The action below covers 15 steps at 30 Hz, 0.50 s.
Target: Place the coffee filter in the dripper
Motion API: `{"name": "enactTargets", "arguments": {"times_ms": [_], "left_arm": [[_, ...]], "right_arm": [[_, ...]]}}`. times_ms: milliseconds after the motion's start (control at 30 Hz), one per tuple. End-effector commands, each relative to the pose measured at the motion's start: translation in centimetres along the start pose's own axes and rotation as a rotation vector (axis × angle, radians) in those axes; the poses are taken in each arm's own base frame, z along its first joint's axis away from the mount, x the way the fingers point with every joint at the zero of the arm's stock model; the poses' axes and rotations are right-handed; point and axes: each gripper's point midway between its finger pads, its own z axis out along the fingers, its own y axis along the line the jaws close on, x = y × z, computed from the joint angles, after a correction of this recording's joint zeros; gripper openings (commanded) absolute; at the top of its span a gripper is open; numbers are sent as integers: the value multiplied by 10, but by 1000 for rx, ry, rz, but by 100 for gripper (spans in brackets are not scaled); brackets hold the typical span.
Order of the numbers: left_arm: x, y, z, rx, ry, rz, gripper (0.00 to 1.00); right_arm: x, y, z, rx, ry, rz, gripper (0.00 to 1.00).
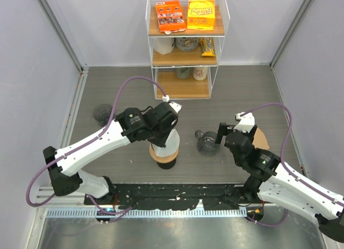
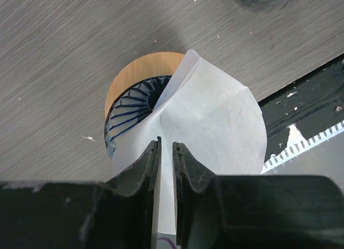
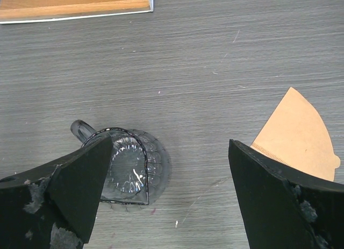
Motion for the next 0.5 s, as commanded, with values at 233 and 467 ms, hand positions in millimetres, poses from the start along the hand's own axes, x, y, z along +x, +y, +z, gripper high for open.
{"name": "enactTargets", "arguments": {"times_ms": [233, 467], "left_arm": [[5, -4, 18, -46, 38, -92, 18], [10, 0, 28, -87, 68, -91, 16]], "right_arm": [[-3, -8, 5, 61, -31, -3, 95], [-4, -11, 4, 68, -43, 11, 95]]}}
